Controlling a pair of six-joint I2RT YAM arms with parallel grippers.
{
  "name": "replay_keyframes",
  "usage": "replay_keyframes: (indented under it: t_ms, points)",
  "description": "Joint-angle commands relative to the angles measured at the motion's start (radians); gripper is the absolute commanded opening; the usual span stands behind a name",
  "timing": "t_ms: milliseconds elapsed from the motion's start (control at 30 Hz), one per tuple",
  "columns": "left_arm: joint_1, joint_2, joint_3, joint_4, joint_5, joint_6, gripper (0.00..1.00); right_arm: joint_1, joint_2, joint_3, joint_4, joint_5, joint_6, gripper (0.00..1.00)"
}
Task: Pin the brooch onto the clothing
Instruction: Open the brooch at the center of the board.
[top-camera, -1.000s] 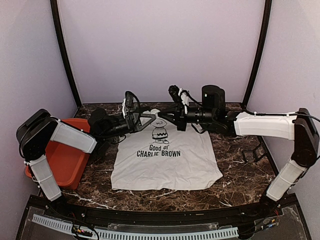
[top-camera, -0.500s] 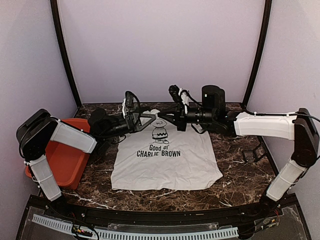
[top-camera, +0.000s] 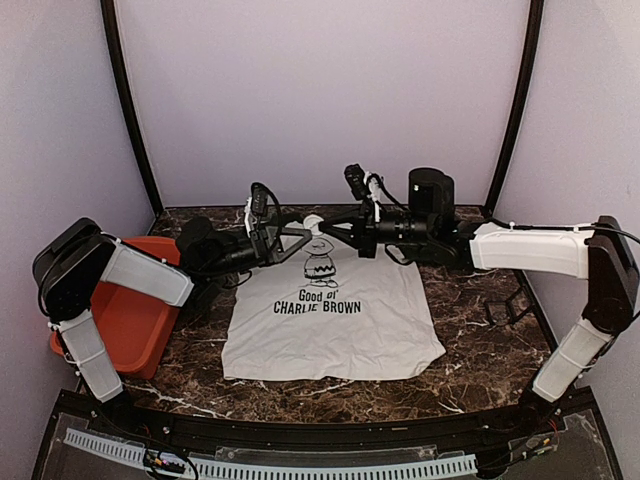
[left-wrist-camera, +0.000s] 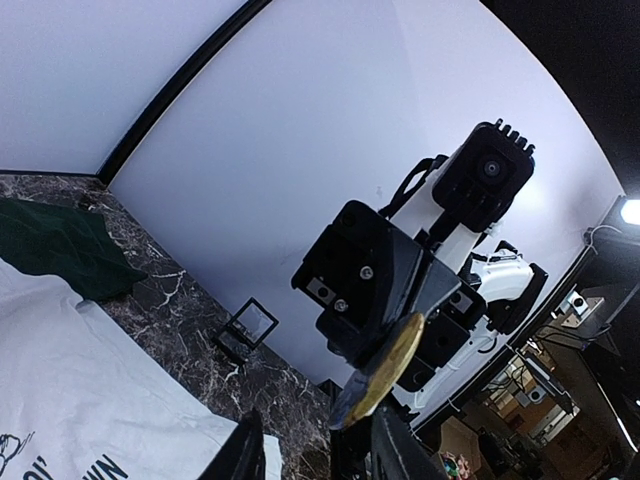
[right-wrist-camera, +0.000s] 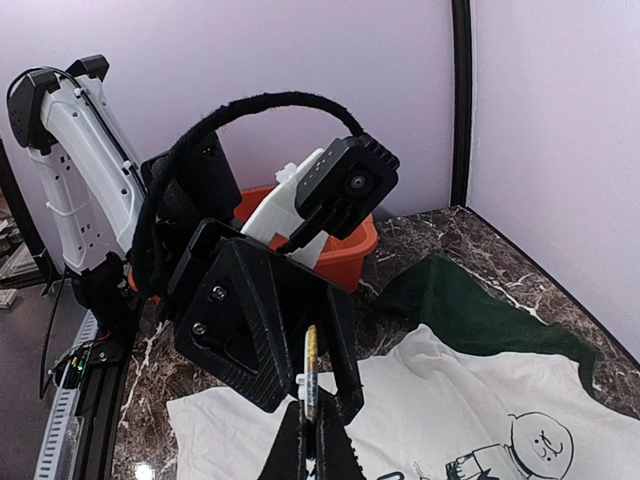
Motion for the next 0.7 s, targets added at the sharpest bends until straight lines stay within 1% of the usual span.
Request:
replay_keyframes:
  t_ms: [0, 167, 433, 600, 667]
  points:
    - [0.008, -0.010, -0.004, 0.301, 0.022, 0.003, 0.36, -0.008, 0.010, 0.005, 0.037, -0.039, 0.035, 0.00]
    - [0.008, -0.018, -0.007, 0.301, 0.016, 0.005, 0.36, -0.009, 0.012, -0.012, 0.051, -0.060, 0.024, 0.00]
    - [0.008, -0.023, -0.011, 0.302, 0.015, 0.016, 0.42, -0.008, 0.031, -0.004, 0.054, -0.091, 0.043, 0.00]
    - [0.008, -0.029, -0.012, 0.302, 0.018, 0.022, 0.44, -0.008, 0.041, 0.003, 0.047, -0.094, 0.048, 0.00]
    - [0.008, -0.029, -0.011, 0.302, 0.020, 0.021, 0.43, -0.008, 0.044, 0.003, 0.048, -0.093, 0.049, 0.00]
